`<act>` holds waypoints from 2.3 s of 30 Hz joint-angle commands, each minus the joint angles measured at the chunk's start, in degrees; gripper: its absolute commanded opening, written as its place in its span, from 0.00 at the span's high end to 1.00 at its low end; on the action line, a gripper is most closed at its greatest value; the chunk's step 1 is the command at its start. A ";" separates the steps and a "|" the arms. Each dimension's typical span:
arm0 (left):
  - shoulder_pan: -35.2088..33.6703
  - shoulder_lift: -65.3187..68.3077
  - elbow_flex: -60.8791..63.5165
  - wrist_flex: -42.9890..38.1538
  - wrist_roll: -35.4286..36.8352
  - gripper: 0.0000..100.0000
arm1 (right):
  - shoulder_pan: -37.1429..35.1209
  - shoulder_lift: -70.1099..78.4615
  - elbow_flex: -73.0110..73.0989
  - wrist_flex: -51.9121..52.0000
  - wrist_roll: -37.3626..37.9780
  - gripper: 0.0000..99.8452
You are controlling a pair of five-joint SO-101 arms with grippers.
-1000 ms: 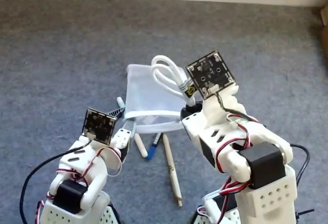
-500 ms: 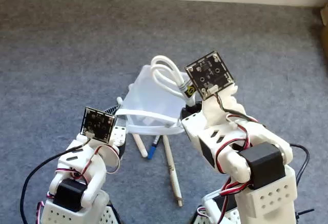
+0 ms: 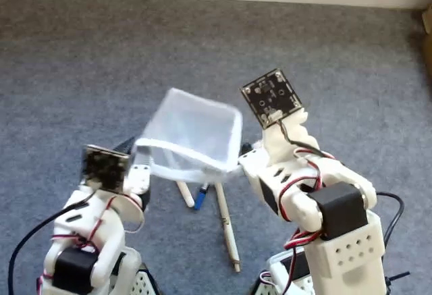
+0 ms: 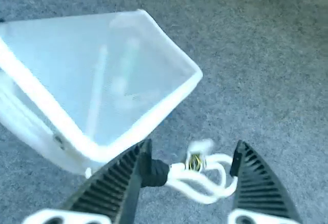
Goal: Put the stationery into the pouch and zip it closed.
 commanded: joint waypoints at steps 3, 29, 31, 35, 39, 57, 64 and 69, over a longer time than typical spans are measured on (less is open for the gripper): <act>-3.82 0.04 -8.57 0.00 -0.18 0.99 | 4.53 -1.19 2.33 -6.90 0.18 0.77; -12.79 42.86 -46.37 9.93 3.16 0.99 | 4.97 9.10 9.63 -18.24 -4.66 0.77; -12.79 45.85 -48.22 11.60 2.90 0.99 | 4.97 13.49 9.63 -19.38 -4.75 0.77; -12.79 49.80 -48.40 12.22 3.16 0.99 | 4.97 19.82 9.54 -20.88 -4.75 0.77; -14.46 50.59 -47.25 11.96 3.16 0.99 | 4.97 22.37 9.45 -21.05 -7.03 0.77; -21.05 50.59 -35.91 7.65 6.07 0.99 | 4.62 30.90 8.84 -25.80 -13.98 0.77; -21.05 50.68 -34.24 7.30 7.38 0.99 | 4.53 31.34 8.84 -26.42 -18.02 0.77; -21.05 50.59 -34.15 7.30 7.47 0.99 | 4.44 31.43 8.84 -26.59 -19.16 0.77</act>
